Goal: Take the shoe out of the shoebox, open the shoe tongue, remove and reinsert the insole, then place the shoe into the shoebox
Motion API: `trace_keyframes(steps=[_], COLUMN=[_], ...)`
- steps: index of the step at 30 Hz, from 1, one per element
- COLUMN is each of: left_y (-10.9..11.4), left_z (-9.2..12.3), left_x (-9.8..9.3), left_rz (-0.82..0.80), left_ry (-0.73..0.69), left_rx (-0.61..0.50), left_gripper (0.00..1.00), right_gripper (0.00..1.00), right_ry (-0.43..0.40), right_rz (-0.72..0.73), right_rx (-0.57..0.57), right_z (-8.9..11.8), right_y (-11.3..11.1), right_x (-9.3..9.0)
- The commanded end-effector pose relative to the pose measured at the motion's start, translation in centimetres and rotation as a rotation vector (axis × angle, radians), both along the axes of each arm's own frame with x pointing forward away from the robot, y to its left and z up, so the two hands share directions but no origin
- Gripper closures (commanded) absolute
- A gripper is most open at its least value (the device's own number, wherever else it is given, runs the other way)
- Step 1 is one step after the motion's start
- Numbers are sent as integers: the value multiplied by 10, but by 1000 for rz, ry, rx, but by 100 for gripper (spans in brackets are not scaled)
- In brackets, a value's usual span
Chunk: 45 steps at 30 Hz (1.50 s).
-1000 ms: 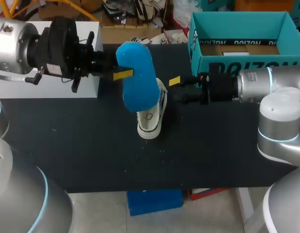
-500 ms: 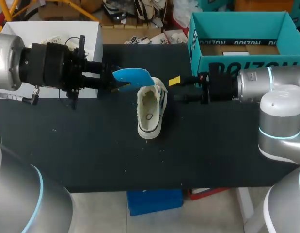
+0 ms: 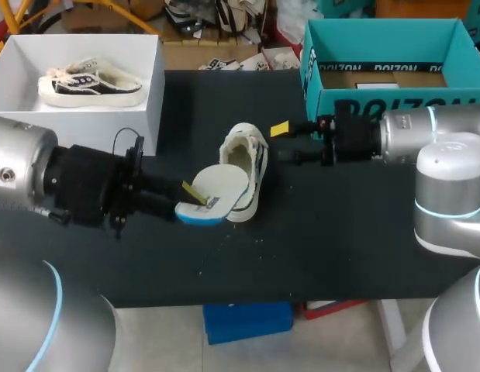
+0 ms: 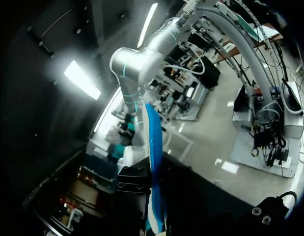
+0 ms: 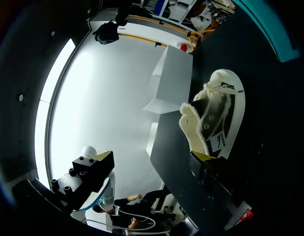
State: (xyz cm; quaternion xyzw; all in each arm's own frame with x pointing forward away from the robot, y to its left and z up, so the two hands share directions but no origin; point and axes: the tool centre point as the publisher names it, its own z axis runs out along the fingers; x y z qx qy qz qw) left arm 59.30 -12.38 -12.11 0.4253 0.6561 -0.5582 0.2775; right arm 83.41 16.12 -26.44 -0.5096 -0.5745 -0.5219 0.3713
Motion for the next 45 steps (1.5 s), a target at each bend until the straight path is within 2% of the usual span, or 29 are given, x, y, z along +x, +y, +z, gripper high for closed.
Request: trace_keyframes(steps=[1,3,11,27,29,31,34,38,45], left_y=[16,17,7,7,12,15,20,23,19], left_z=[-53,-61,-81,-81,-91,-98,-111,-116,-127], left_x=[-13,-7,24,24,14,11,16,25,51], left_rz=[79,44,-31,-31,-82,-105,-97,-58,-60], left_ry=[-52,-52,-127,-127,-177,-225,-305,-396,-451], left_rx=[-271,-305,-317,-317,-309,-286,-250,-233,-240], left_gripper=[100,100,100,100,100,100,100,100,100], right_gripper=[0,0,0,0,0,0,0,0,0], right_ry=[-1,-1,-1,-1,-1,-1,-1,-1,-1], right_rz=[-3,-3,-3,-3,-3,-3,-3,-3,-3], right_rx=[1,1,1,1,1,1,1,1,1], right_z=[-1,-1,-1,-1,-1,-1,-1,-1,-1], right_y=[1,1,1,1,1,1,1,1,1], right_x=[0,0,0,0,0,0,0,0,0])
